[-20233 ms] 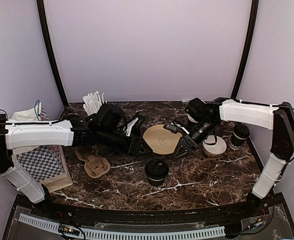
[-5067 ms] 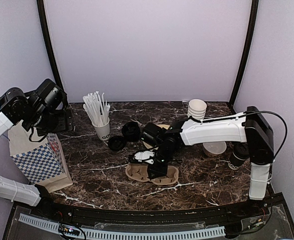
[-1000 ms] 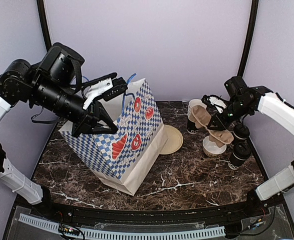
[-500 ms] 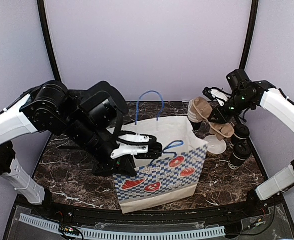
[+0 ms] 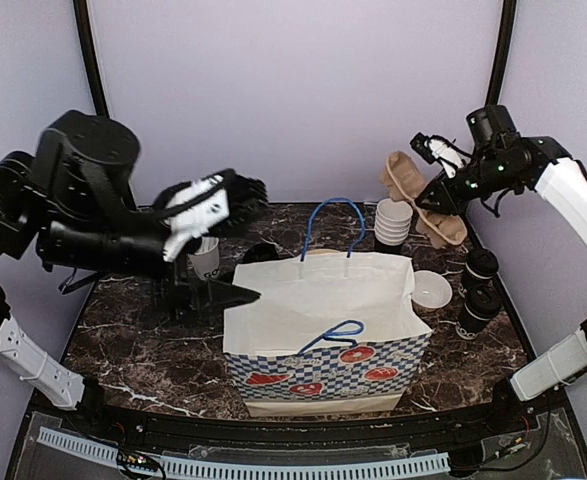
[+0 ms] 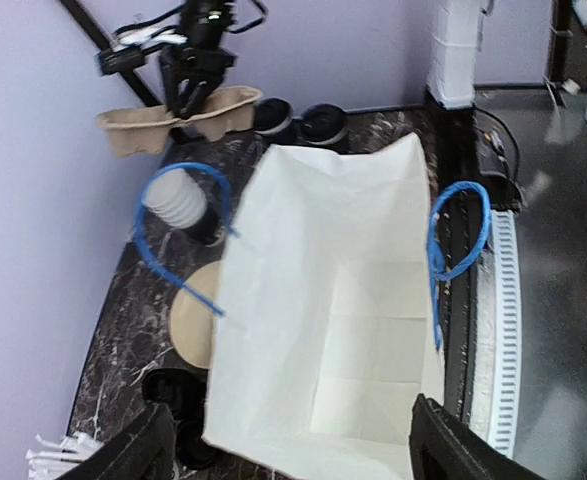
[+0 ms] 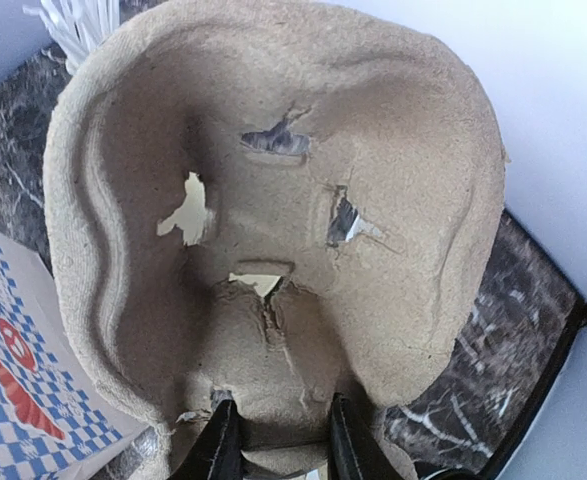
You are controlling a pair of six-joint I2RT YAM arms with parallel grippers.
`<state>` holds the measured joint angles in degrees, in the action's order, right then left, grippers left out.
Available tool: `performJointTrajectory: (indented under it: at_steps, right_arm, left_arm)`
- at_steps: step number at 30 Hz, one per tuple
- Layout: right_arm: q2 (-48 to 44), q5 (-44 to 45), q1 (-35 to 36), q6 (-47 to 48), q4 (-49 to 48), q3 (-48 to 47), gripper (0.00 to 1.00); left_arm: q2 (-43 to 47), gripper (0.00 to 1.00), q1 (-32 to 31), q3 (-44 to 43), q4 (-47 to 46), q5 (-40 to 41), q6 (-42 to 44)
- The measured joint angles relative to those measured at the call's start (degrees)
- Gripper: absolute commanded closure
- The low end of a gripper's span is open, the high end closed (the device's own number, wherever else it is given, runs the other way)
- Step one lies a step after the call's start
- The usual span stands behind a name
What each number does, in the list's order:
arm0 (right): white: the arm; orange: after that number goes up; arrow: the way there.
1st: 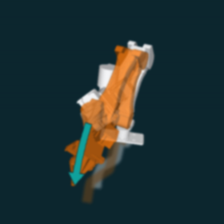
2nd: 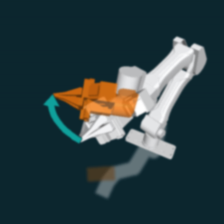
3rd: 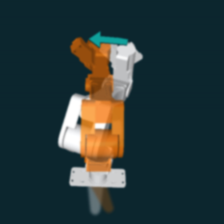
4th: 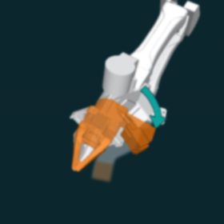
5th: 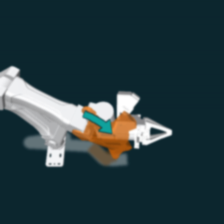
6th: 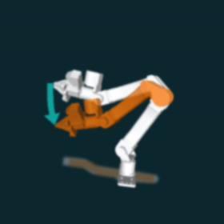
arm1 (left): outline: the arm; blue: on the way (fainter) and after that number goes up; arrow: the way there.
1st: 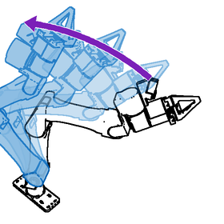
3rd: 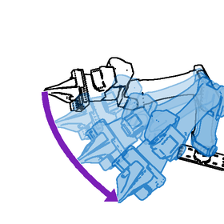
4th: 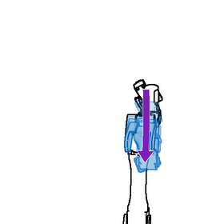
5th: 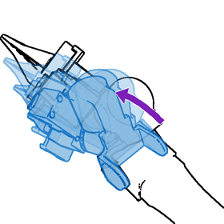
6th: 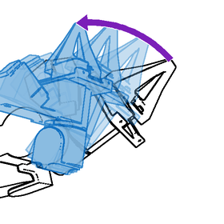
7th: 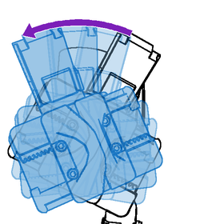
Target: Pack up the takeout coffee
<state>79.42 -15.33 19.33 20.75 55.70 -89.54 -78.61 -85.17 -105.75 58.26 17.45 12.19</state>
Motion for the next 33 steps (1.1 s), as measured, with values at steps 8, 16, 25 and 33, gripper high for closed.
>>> performJointTrajectory:
  at_steps: [8, 16, 25, 33]
  right_arm:
    - [-2.6, -18.8, -0.1, 2.8, -0.2, -16.2, 0.73]
    - [-4.8, -35.0, 11.0, 4.7, 1.8, -17.7, 0.72]
    - [1.2, -32.2, 26.1, 7.6, 4.2, -17.1, 0.71]
    - [7.5, -19.6, 37.2, 9.1, 4.5, -11.5, 0.73]
  left_arm:
    - [21.4, 0.10, 6.4, 16.5, -18.5, 11.9, -2.0]
    - [17.0, 0.06, 12.3, 14.7, -21.9, 15.0, -5.3]
    - [8.5, 0.08, 23.8, 15.6, -16.6, 19.6, -18.6]
    - [21.2, 0.09, 24.0, 21.0, -21.6, 22.7, -22.5]
